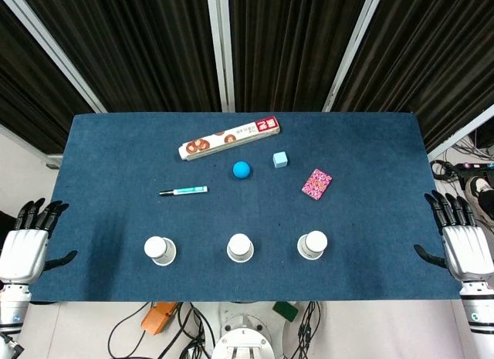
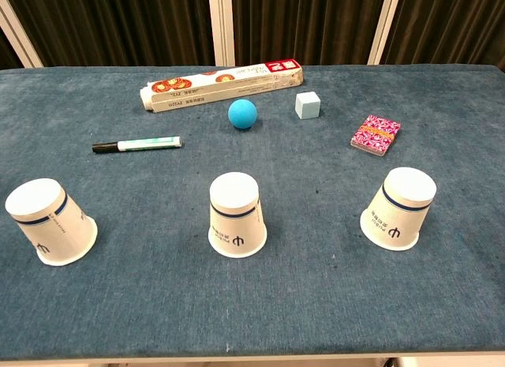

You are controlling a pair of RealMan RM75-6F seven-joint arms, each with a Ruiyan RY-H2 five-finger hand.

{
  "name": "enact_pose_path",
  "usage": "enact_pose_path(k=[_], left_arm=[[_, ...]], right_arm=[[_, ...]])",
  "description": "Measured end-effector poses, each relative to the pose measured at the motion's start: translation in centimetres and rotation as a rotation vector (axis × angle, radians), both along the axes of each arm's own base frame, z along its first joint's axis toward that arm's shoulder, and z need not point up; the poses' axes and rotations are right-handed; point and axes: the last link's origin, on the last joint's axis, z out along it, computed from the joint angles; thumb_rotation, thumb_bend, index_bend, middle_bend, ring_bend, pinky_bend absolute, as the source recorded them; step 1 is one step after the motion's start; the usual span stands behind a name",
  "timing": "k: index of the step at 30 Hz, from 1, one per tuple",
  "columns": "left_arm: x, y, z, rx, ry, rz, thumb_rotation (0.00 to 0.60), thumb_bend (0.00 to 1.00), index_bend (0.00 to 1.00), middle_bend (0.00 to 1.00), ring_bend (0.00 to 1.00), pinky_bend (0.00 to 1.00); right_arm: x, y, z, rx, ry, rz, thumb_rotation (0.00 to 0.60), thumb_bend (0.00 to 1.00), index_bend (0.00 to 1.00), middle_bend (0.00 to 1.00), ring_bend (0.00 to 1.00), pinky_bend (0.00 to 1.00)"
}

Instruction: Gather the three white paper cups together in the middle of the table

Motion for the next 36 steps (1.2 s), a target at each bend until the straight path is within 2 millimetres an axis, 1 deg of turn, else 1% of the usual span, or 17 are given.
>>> enact_pose_path(k=[5, 8, 11, 16, 19, 24, 28, 36], left_arm=[[0.4, 0.1, -0.2, -0.019, -0.022, -0.016, 0.600, 0.09, 0.15, 0.14, 0.08, 0.00], [1.0, 0.1, -0.6, -0.046, -0.037, -0.045, 0.600, 0.11, 0.16, 0.15, 0.08, 0.00], [2.0, 0.4, -1.5, -0.096, -0.050, -0.093, 0.600, 0.12, 0.19, 0.15, 0.09, 0.00], [4.0, 1.3, -3.8, -0.220, -0.039, -0.169, 0.600, 0.19, 0.23, 0.17, 0.10, 0.00], [5.2, 2.0, -5.5, -0.290, -0.005, -0.210, 0.600, 0.20, 0.25, 0.18, 0.11, 0.00], [6.9, 2.8, -7.8, -0.385, 0.044, -0.251, 0.600, 0.20, 0.25, 0.18, 0.11, 0.00], [7.2, 3.0, -8.7, -0.434, 0.066, -0.238, 0.600, 0.21, 0.25, 0.18, 0.11, 0.00], [7.0, 3.2, -9.6, -0.475, 0.061, -0.201, 0.600, 0.25, 0.27, 0.18, 0.11, 0.00]], right_arm=[[0.2, 0.0, 0.3, -0.022, -0.004, 0.022, 0.600, 0.29, 0.00, 0.10, 0.00, 0.06], [0.2, 0.0, 0.6, -0.033, -0.003, 0.026, 0.600, 0.29, 0.00, 0.10, 0.00, 0.06], [0.3, 0.2, 1.0, -0.048, -0.007, 0.035, 0.600, 0.29, 0.00, 0.10, 0.00, 0.05], [0.1, 0.6, 1.4, -0.064, -0.021, 0.043, 0.600, 0.29, 0.00, 0.10, 0.00, 0.05], [-0.1, 0.8, 1.4, -0.066, -0.024, 0.039, 0.600, 0.29, 0.00, 0.10, 0.00, 0.05], [-0.2, 1.1, 1.5, -0.070, -0.028, 0.037, 0.600, 0.29, 0.00, 0.10, 0.00, 0.05], [-0.4, 1.3, 1.4, -0.068, -0.031, 0.032, 0.600, 0.29, 0.00, 0.10, 0.00, 0.05], [-0.4, 1.2, 1.2, -0.062, -0.032, 0.030, 0.600, 0.29, 0.00, 0.10, 0.00, 0.05]])
